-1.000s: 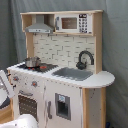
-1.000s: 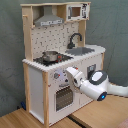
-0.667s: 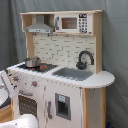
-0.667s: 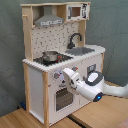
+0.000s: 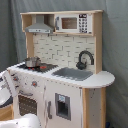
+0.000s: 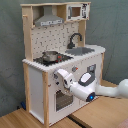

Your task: Play with the kitchen

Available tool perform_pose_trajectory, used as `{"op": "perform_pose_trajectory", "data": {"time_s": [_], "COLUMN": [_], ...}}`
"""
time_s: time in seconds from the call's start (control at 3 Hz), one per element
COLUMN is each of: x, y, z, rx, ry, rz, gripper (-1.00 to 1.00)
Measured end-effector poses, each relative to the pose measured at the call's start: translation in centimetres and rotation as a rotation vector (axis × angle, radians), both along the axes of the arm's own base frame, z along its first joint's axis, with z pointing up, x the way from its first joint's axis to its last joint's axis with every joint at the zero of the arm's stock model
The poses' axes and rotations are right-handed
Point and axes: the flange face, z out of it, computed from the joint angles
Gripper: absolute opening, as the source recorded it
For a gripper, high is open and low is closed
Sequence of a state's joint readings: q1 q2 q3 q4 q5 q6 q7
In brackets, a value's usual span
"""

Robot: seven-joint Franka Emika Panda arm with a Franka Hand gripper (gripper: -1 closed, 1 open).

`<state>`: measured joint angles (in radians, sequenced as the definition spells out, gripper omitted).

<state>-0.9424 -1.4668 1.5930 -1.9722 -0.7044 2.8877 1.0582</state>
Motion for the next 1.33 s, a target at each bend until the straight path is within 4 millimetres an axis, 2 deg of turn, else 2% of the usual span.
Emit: {"op": "perform_pose_trajectory", "data": {"time_s": [0.33,0.67,1.33], "x": [0.23,0.22,0.21], "y": [-0.02,-0.01,-0.02], "z": [1.63,1.63,1.74], "rx": [0.042,0.039,-0.115], "ry": [0.036,0.036,0.037], "rz": [-0.008,-0.008,-0.013], "gripper": [1.0,-1.0,-1.0]}}
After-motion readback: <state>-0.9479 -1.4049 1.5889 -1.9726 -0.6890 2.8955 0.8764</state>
